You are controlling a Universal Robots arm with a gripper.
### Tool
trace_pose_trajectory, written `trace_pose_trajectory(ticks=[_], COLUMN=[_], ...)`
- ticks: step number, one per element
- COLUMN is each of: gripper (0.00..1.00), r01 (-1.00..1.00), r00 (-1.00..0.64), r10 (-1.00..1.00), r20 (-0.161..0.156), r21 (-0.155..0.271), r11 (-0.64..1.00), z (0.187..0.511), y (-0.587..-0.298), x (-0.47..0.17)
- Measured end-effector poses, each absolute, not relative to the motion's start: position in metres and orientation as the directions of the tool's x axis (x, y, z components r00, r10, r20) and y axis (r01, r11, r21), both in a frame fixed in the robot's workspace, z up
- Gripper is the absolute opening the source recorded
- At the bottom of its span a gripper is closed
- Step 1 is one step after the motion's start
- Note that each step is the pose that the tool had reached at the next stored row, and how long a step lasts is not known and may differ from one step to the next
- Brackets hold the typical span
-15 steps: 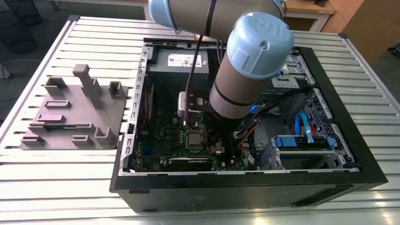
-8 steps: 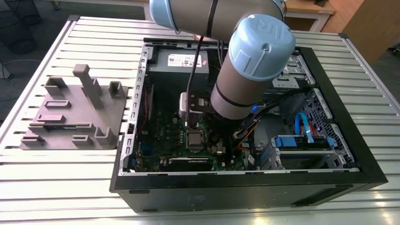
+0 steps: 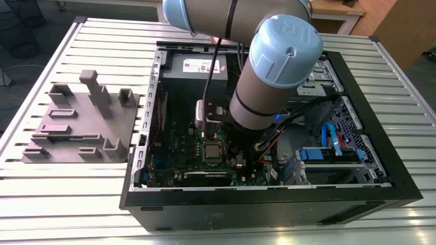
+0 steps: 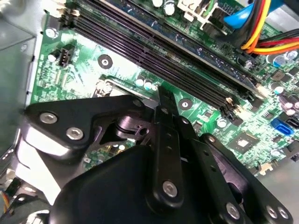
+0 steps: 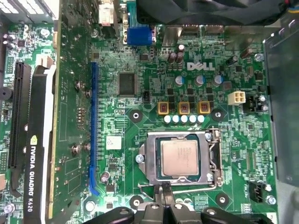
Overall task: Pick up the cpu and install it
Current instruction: 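Install the first cpu locking lever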
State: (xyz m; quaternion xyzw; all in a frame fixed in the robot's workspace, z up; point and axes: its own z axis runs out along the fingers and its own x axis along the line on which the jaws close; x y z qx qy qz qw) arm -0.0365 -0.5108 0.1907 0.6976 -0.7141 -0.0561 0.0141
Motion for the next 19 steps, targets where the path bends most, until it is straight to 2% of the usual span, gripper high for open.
trace_pose_trajectory(ticks=[8, 19], gripper=[0.11, 0.11], r01=[-0.995, -0.995], r00=[-0.026, -0.026], r10=[-0.998, -0.998], r20=[-0.058, -0.059], r21=[0.1, 0.1], r11=[0.02, 0.02], z=[0.214, 0.214], y=[-0.511, -0.511], x=[-0.037, -0.036])
